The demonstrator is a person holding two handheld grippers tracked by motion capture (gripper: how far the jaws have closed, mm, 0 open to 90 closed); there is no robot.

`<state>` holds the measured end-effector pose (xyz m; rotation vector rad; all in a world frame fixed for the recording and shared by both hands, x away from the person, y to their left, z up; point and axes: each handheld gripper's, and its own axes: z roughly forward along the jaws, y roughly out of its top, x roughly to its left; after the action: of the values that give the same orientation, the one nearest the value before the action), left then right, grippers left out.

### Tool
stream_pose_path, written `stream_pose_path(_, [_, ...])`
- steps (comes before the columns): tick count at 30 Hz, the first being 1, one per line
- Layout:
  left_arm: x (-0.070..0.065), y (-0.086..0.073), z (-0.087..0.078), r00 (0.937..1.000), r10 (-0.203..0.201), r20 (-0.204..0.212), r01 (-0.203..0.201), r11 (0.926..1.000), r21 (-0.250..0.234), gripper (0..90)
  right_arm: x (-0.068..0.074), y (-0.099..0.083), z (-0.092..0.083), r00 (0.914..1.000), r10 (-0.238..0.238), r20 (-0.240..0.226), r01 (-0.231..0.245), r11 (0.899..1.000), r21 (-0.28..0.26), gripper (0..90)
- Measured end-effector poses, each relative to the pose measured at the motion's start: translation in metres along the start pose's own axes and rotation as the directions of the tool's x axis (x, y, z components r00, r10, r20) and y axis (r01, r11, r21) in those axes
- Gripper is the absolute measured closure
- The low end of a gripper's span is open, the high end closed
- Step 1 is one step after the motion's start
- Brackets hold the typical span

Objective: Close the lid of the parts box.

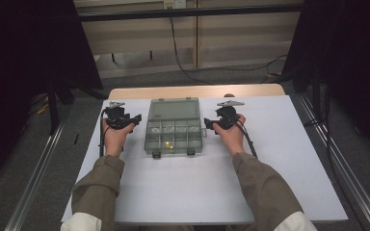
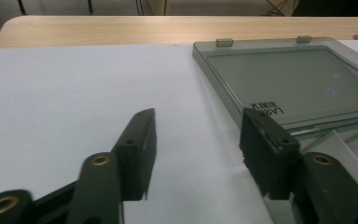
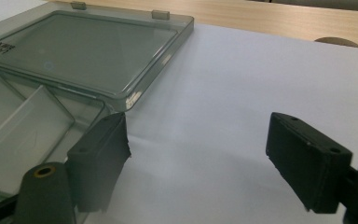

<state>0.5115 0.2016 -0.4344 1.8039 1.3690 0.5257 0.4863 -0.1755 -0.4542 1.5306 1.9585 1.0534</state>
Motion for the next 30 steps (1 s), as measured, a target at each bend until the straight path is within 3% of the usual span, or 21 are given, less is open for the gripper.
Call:
stream_pose_path(5, [-0.002,0.002,0.008,0.9998,-0.021,0.0,0.021,0.9996,0.019,55.2,0.005,0.008,0.006,1.0,-0.009,0.001,0.009,1.0,0.011,32.7])
stream_pose_path(7, [-0.003,0.003,0.011,0.9995,-0.03,0.008,0.03,0.9992,0.027,58.3,0.007,0.011,0.009,0.9999,0.003,-0.01,-0.003,1.0,0.002,40.7])
stream_pose_path(14, [-0.002,0.003,0.023,0.9996,-0.029,0.002,0.028,0.9988,0.04,70.1,0.009,0.019,0.017,0.9992,0.036,-0.018,-0.036,0.999,0.031,52.7])
stream_pose_path(17, [-0.002,0.004,0.027,0.9996,-0.026,0.009,0.026,0.9986,0.047,74.1,0.009,0.021,0.022,0.9979,0.056,-0.033,-0.055,0.997,0.045,62.0])
stream_pose_path(19, [-0.001,0.004,0.03,0.9992,-0.034,0.022,0.033,0.998,0.055,77.3,0.011,0.022,0.026,0.9991,0.038,-0.017,-0.037,0.997,0.063,67.5])
stream_pose_path(24, [-0.001,0.006,0.04,0.999,-0.032,0.032,0.03,0.9969,0.073,84.6,0.014,0.026,0.035,0.9986,0.047,-0.024,-0.045,0.994,0.097,85.4])
stream_pose_path(28, [0.0,0.007,0.049,0.9975,-0.051,0.048,0.047,0.9951,0.087,85.9,0.012,0.028,0.045,0.998,0.057,-0.026,-0.053,0.99,0.132,90.0])
stream_pose_path(30, [-0.001,0.008,0.053,0.9985,-0.037,0.04,0.034,0.9951,0.093,86.5,0.011,0.028,0.051,0.9983,0.046,-0.034,-0.041,0.989,0.142,90.0])
